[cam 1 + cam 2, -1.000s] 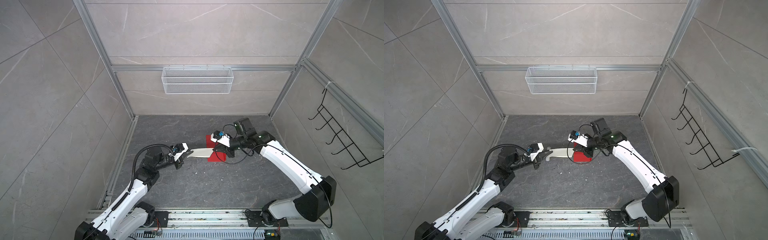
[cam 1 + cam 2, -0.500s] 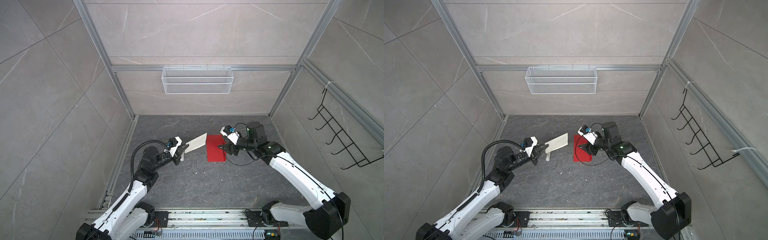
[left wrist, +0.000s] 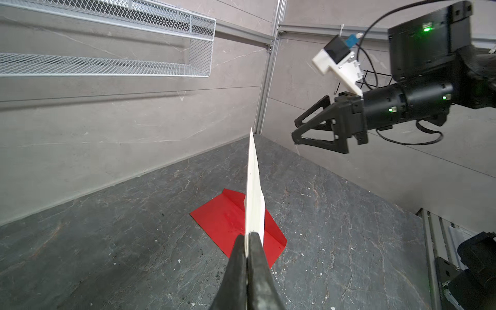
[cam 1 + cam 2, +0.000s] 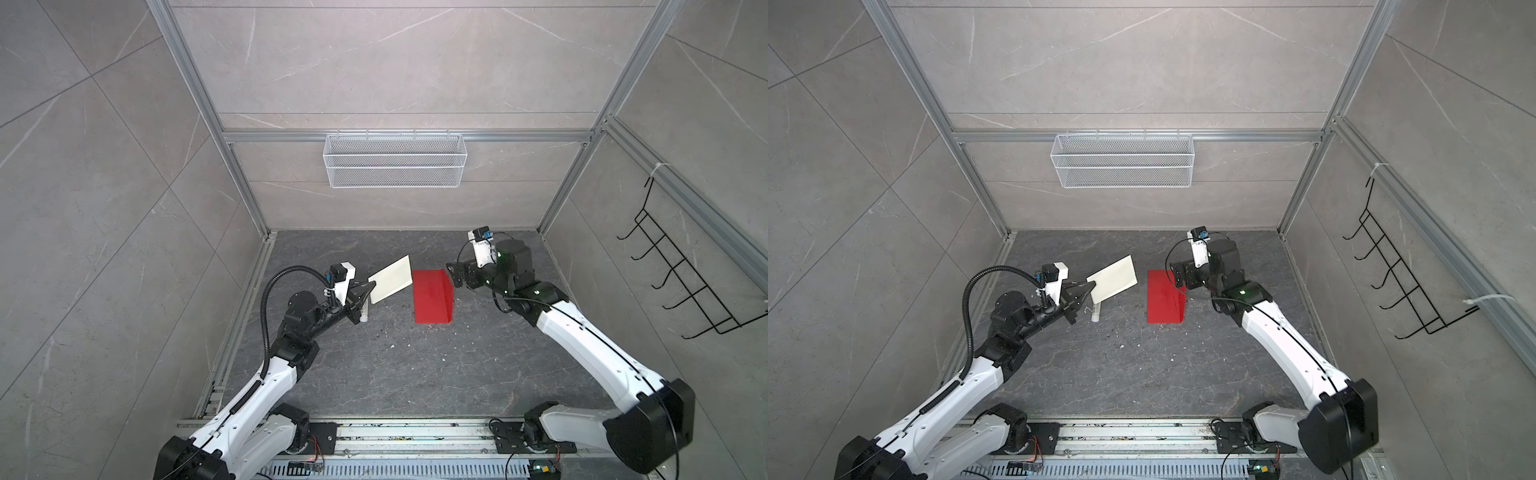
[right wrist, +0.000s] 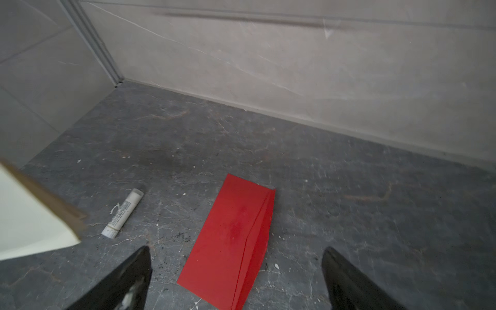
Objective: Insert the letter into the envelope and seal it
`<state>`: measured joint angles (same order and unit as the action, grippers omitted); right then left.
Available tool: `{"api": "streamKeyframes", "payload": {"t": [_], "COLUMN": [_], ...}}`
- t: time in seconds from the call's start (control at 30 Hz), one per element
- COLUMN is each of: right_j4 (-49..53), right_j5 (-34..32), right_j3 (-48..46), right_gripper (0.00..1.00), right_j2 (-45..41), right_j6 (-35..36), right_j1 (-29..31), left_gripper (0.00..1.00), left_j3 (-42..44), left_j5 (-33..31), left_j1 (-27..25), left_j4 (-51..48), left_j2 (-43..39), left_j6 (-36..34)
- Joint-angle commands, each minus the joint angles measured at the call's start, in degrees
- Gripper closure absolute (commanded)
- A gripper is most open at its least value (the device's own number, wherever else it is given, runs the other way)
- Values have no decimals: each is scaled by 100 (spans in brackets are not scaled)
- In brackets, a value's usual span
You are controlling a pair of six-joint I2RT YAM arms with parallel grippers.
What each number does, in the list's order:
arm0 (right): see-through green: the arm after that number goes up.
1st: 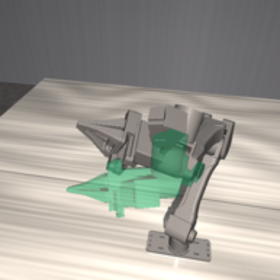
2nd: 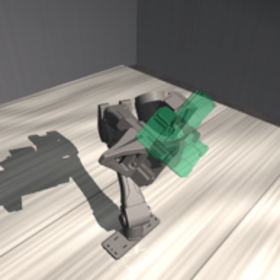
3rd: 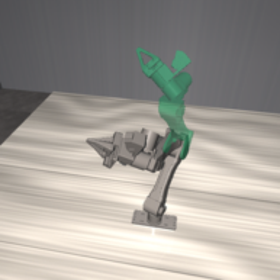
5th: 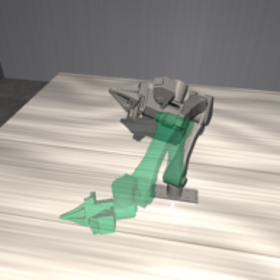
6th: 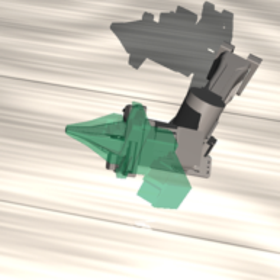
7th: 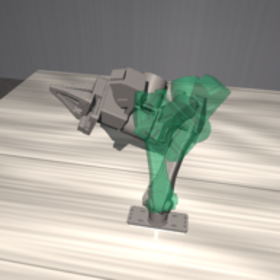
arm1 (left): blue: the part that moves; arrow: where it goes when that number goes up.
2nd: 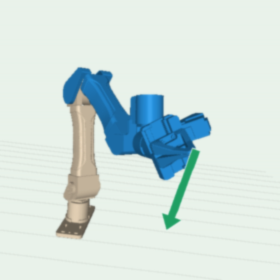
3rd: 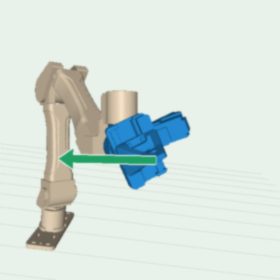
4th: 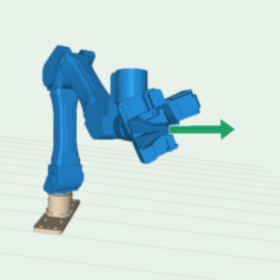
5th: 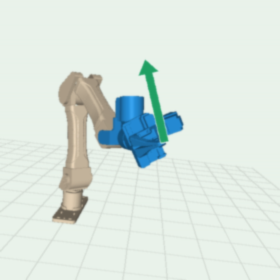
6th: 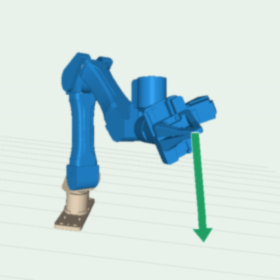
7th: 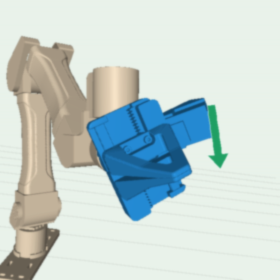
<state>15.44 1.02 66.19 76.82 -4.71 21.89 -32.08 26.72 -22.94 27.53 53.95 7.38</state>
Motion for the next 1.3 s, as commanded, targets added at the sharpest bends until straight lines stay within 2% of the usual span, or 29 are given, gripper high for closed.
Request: {"api": "streamKeyframes", "payload": {"t": [0.0, 0.17, 0.33, 0.63, 0.83, 1.27], "right_j4": [691, 845, 1118, 1141, 1169, 1268], "right_j5": [-427, -360, -147, 101, 490, 799], "right_j3": [253, 485, 782, 1148, 1521, 1781], "right_gripper": [1, 3, 18, 38, 51, 74], "right_j2": [526, 1238, 1911, 2741, 3278, 3924], "right_j6": [-787, -1102, -1137, -1129, -1188, -1225], "right_j1": [-107, -271, -355, -428, -501, -566], "left_gripper": [100, 100, 100, 100, 100, 100], "left_j3": [-158, -163, -180, -222, -236, -245], "left_j5": [-91, -70, -68, -28, -40, -70], "left_j1": [8, 6, 4, 9, 9, 6], "left_j4": [324, 268, 222, 201, 156, 34], "left_j2": [-1, 35, 87, 194, 192, 191], "left_j6": [176, 184, 170, 221, 223, 187]}}
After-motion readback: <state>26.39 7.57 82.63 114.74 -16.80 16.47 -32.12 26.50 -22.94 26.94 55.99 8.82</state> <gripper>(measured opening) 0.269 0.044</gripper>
